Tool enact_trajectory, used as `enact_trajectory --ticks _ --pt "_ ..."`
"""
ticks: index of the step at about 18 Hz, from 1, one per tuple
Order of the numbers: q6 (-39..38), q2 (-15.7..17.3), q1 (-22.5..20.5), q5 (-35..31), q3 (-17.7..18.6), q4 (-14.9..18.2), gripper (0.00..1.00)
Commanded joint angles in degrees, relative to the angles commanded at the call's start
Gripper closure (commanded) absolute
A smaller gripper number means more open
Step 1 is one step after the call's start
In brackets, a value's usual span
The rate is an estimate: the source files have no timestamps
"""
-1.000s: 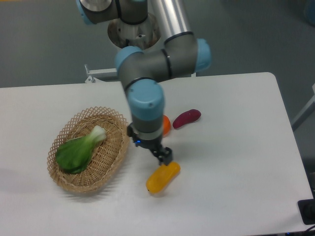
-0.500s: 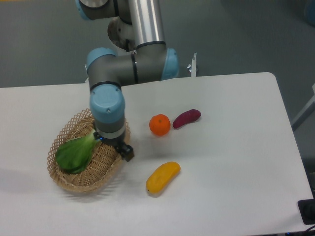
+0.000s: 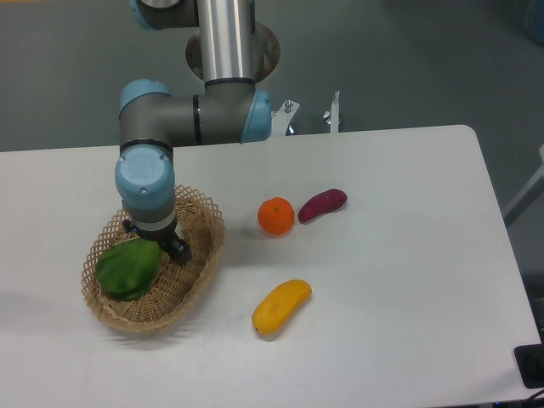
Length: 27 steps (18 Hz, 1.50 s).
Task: Pick up the green vegetable from the basket
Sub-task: 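Lower the gripper into the basket onto the green bok choy, then close the gripper on the bok choy leaves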
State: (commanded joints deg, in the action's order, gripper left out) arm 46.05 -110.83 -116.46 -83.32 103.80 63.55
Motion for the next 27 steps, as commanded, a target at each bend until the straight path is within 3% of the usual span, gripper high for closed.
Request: enact_trajectory --ticks 3,8,11,14,17,23,27 --pt "-2.1 -1.0 0.2 -0.2 0.6 -0.6 0.00" --pt "-4.9 -2.5 1.1 -0.4 1.0 -4.5 0.00" --pt "-7.3 -2.9 1.5 -0.7 0.9 -5.2 0.28" --pt "-8.6 -2.6 1.6 -0.7 0.8 -5.1 0.67" --pt "-8.8 -1.5 1.7 -0.8 0.4 -4.7 0.89" --pt "-8.7 1.5 0.6 -0.2 -0.2 -4.3 0.91" --pt "-8.3 3.9 -2.9 0.0 -0.8 -4.0 0.91"
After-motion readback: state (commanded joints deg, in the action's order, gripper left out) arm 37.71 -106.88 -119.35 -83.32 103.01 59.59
